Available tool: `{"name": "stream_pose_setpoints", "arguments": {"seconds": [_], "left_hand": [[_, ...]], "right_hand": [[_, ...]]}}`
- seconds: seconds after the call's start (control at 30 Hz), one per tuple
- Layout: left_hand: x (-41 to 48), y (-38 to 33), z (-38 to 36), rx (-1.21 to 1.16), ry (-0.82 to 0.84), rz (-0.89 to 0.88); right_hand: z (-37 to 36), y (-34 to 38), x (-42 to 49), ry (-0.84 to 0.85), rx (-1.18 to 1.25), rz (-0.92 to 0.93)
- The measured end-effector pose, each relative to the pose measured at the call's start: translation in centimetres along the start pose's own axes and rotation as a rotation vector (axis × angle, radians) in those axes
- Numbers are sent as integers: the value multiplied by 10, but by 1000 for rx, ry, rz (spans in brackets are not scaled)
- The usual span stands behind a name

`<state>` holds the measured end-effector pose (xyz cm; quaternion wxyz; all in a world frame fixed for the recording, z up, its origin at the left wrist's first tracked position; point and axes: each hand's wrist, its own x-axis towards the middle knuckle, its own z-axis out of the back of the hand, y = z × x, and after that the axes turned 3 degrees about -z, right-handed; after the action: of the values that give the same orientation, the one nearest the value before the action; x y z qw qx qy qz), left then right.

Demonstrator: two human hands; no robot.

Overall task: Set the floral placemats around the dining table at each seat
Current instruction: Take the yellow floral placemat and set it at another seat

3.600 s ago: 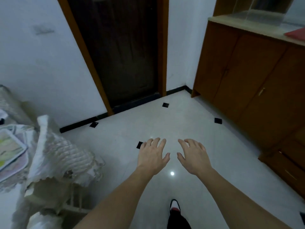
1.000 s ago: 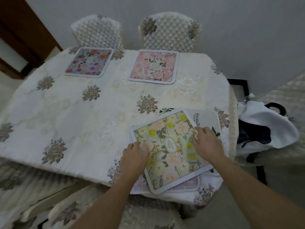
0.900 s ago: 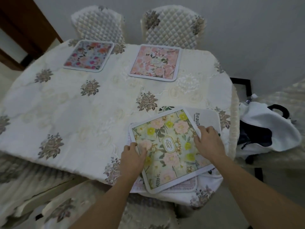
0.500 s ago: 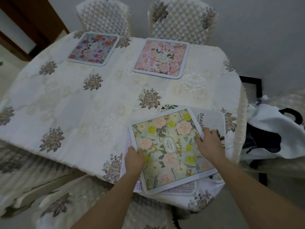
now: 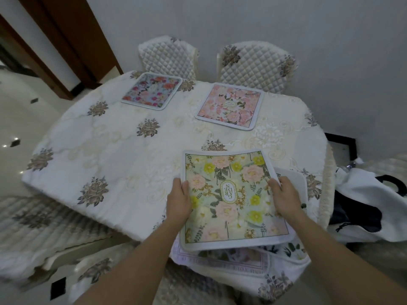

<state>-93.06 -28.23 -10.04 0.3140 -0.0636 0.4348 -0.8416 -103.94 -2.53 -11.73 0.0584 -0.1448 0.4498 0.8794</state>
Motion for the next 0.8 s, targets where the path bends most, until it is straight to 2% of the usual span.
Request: {"name": "stream_pose_setpoints", "arguments": {"seconds": [0.2, 0.43, 0.6, 0.8], "left_hand": [[3, -27, 22, -39, 13, -149], [-22, -8, 63, -60, -28, -143], [-45, 30, 125, -56, -162, -78], [-94, 93, 208, -91, -420, 98]], "right_hand": [[21, 23, -23, -122, 42, 38], [4, 41, -59, -146, 21, 109], [-49, 76, -82, -47, 17, 167], [-144, 131, -113, 206, -47, 373]]}}
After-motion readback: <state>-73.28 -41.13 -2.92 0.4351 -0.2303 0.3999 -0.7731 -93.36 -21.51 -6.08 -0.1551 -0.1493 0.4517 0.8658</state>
